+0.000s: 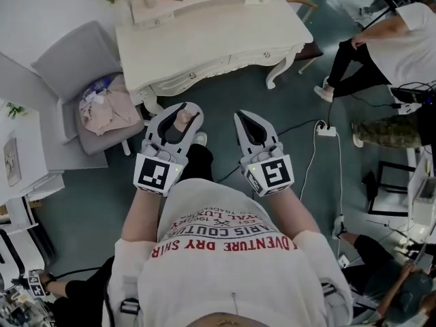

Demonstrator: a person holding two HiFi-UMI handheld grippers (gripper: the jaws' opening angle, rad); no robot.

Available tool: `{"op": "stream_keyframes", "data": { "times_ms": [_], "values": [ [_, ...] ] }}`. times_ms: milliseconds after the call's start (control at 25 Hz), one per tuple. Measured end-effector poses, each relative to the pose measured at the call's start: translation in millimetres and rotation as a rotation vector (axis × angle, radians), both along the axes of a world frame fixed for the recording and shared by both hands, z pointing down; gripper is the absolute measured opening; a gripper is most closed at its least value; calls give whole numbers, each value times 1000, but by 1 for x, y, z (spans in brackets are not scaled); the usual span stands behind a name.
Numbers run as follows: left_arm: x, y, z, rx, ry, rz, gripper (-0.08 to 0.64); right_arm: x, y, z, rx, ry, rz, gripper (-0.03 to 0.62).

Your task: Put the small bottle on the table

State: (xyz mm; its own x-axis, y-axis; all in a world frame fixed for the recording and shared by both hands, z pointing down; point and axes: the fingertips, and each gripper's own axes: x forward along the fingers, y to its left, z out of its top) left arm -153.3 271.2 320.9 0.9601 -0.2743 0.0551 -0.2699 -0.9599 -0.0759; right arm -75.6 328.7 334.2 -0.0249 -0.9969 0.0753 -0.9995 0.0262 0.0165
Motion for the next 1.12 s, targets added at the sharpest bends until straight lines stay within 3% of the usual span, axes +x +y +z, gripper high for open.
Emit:
{"op": "stream_keyframes", "data": {
  "times_ms": [720,1120],
  "values": [
    [109,-264,-2,-3,8,13,141,119,-262,1,-20,9,50,0],
    [144,-339,25,-58,-27,-27,141,162,-336,13,-71,14,41,0]
  ]
}}
